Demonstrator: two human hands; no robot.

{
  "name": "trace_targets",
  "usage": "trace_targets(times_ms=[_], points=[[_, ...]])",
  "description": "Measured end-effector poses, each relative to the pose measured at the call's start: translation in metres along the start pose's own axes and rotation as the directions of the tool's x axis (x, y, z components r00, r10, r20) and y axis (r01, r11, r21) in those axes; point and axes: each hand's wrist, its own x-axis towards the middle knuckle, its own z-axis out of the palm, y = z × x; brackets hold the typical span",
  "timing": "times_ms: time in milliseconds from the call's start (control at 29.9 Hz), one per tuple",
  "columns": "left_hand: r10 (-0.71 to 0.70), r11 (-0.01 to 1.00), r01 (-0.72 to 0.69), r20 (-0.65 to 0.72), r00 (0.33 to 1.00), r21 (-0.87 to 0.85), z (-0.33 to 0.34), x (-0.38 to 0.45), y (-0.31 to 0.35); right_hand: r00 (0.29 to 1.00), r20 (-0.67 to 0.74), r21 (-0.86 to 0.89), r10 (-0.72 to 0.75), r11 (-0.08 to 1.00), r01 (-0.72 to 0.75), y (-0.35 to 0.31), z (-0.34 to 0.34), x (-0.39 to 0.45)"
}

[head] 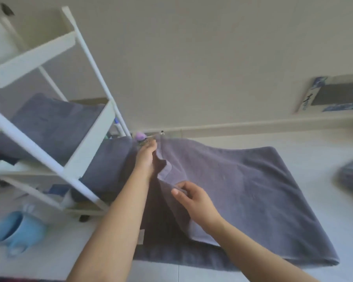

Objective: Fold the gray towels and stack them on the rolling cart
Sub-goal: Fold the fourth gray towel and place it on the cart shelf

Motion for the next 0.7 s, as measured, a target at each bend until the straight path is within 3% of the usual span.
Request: trace_targets(times_ms=[67,134,201,268,334,435,535,635,702], points=[[-0.137,0.990,0.138,-0.025,0.990,0.022,-0.035,0.002,-0.028,0.969,0.210,-0.057,0.133,0.991,-0.124,0.028,0.017,0.009],[-0.237,0.938,0.250,-0.083,0.968,0.239,-0.060,-0.009,-0.055,0.931,0.279,-0.155,0.236,0.968,-0.199,0.057,0.024,0.011],[-0.265,0.841,0.293,-0.126,0.956,0.455,-0.082,-0.016,-0.085,0.947,0.148,-0.408,0.283,0.890,-0.202,0.086,0.023,0.015],[-0.197,0.715,0.232,-0.127,0.972,0.659,-0.094,-0.023,-0.110,0.969,-0.026,-0.587,0.247,0.781,-0.215,0.112,0.012,0.012],[-0.130,0.585,0.163,-0.107,0.986,0.795,-0.100,-0.029,-0.127,0.971,-0.066,-0.706,0.229,0.677,-0.207,0.133,0.000,0.003],[-0.066,0.510,0.083,-0.058,0.996,0.856,-0.089,-0.042,-0.137,0.963,-0.010,-0.813,0.269,0.559,-0.165,0.149,-0.023,-0.015],[-0.071,0.483,0.050,-0.018,0.997,0.874,-0.068,-0.050,-0.144,0.968,-0.018,-0.848,0.250,0.509,-0.147,0.154,-0.055,-0.023],[-0.088,0.428,-0.044,0.089,0.992,0.903,-0.034,-0.057,-0.155,0.962,-0.130,-0.890,0.242,0.399,-0.220,0.154,-0.097,-0.022],[-0.131,0.398,-0.121,0.188,0.973,0.909,-0.007,-0.066,-0.159,0.940,-0.241,-0.924,0.241,0.239,-0.298,0.154,-0.127,-0.026]])
